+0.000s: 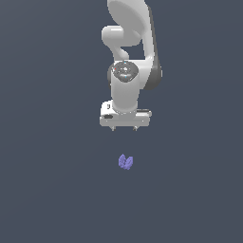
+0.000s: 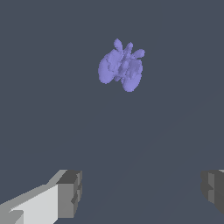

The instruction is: Pick up the object and move it to a goal position.

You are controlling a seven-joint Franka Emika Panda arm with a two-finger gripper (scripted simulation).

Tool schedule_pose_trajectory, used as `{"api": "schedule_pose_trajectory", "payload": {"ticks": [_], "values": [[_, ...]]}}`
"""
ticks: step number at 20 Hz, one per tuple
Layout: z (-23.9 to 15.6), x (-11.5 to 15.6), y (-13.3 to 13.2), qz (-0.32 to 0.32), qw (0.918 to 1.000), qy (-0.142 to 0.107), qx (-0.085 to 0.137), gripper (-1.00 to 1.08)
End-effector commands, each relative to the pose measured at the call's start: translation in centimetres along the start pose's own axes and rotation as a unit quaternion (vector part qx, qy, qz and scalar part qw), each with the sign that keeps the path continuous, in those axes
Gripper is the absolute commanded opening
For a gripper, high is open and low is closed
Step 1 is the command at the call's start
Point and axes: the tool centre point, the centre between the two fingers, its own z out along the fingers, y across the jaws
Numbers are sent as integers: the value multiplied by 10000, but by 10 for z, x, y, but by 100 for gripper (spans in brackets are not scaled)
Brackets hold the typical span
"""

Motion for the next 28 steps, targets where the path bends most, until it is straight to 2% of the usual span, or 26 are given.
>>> {"api": "schedule_pose_trajectory", "payload": {"ticks": [1, 10, 19, 28], "values": [[0, 0, 0, 0, 10000, 0, 0, 100], [-3, 2, -26, -458, 9989, 41, -37, 100], [-2, 3, -26, -503, 9987, 41, -39, 100], [2, 14, -25, -1022, 9947, 49, -62, 100]]}}
